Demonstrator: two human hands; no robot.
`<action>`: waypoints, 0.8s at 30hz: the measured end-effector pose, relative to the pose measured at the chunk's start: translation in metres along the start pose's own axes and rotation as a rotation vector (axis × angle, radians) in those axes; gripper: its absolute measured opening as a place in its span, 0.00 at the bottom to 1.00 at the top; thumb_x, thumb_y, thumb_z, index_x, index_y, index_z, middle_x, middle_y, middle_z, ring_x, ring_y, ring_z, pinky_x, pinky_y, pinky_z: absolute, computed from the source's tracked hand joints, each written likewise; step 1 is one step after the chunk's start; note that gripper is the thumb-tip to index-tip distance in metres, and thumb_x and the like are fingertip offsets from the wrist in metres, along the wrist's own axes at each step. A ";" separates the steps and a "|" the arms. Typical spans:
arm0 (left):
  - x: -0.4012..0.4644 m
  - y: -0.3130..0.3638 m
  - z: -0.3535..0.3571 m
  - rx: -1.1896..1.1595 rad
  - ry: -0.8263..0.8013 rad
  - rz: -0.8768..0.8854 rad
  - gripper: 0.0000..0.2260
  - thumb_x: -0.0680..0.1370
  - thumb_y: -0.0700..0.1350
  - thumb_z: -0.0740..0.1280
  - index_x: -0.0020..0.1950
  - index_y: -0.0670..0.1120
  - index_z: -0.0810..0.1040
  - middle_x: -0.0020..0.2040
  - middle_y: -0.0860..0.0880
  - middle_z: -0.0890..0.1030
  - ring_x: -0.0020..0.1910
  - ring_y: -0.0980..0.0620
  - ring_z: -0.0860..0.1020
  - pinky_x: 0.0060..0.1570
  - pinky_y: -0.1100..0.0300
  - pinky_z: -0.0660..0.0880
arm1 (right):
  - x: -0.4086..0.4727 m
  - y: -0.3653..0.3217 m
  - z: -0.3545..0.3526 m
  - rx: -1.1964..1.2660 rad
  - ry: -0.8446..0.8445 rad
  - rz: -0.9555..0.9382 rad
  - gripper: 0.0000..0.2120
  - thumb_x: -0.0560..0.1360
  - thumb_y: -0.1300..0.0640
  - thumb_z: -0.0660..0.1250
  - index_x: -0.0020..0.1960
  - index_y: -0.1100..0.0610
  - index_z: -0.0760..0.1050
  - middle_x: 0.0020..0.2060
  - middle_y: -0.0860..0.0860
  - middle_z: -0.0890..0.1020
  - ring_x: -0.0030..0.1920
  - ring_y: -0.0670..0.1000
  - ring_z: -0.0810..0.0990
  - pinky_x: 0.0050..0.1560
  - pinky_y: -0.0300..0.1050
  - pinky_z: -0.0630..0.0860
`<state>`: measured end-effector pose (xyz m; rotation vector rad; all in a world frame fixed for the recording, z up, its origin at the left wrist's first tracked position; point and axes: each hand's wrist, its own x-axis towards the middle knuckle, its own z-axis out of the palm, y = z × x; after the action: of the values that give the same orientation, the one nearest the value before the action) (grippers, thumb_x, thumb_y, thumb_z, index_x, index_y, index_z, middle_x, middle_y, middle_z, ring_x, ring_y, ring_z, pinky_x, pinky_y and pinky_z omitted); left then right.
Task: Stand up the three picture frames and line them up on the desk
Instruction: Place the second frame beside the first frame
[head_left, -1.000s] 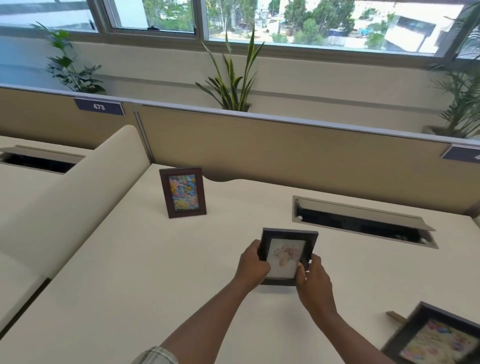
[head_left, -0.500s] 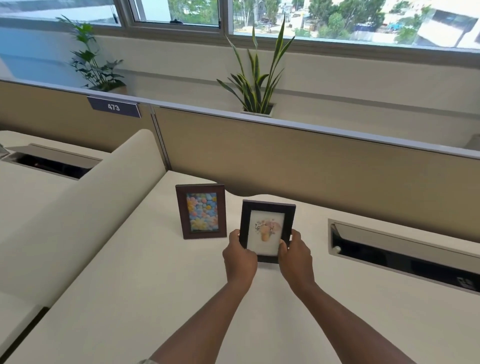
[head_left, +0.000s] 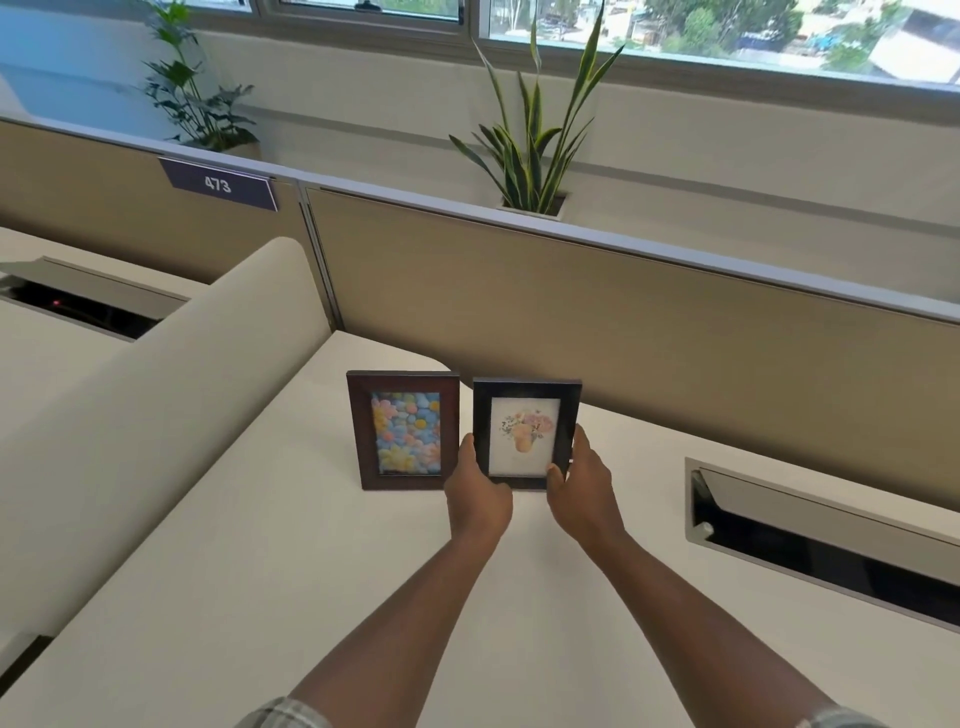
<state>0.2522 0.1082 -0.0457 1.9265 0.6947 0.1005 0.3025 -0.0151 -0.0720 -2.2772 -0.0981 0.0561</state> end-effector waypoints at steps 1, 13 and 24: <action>0.000 -0.001 0.000 -0.004 -0.012 -0.008 0.36 0.75 0.30 0.66 0.78 0.47 0.56 0.74 0.43 0.68 0.73 0.44 0.66 0.65 0.52 0.71 | 0.000 0.001 0.000 -0.007 -0.021 -0.006 0.29 0.76 0.61 0.63 0.73 0.49 0.58 0.66 0.54 0.75 0.64 0.57 0.74 0.61 0.55 0.76; -0.011 0.001 -0.005 0.087 -0.123 -0.072 0.37 0.74 0.33 0.66 0.78 0.42 0.51 0.72 0.40 0.69 0.72 0.41 0.68 0.64 0.53 0.72 | -0.015 -0.005 -0.016 -0.092 -0.232 0.046 0.38 0.78 0.60 0.62 0.79 0.55 0.41 0.71 0.56 0.71 0.69 0.58 0.72 0.66 0.51 0.70; -0.113 -0.009 -0.001 0.047 -0.240 0.019 0.16 0.73 0.32 0.59 0.57 0.44 0.78 0.54 0.46 0.81 0.54 0.50 0.79 0.46 0.65 0.73 | -0.140 0.024 -0.067 -0.137 -0.038 0.042 0.23 0.78 0.59 0.62 0.72 0.54 0.63 0.64 0.52 0.75 0.61 0.51 0.76 0.60 0.46 0.73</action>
<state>0.1548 0.0541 -0.0269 1.9502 0.5225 -0.1345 0.1689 -0.0938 -0.0460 -2.4160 -0.0754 0.1179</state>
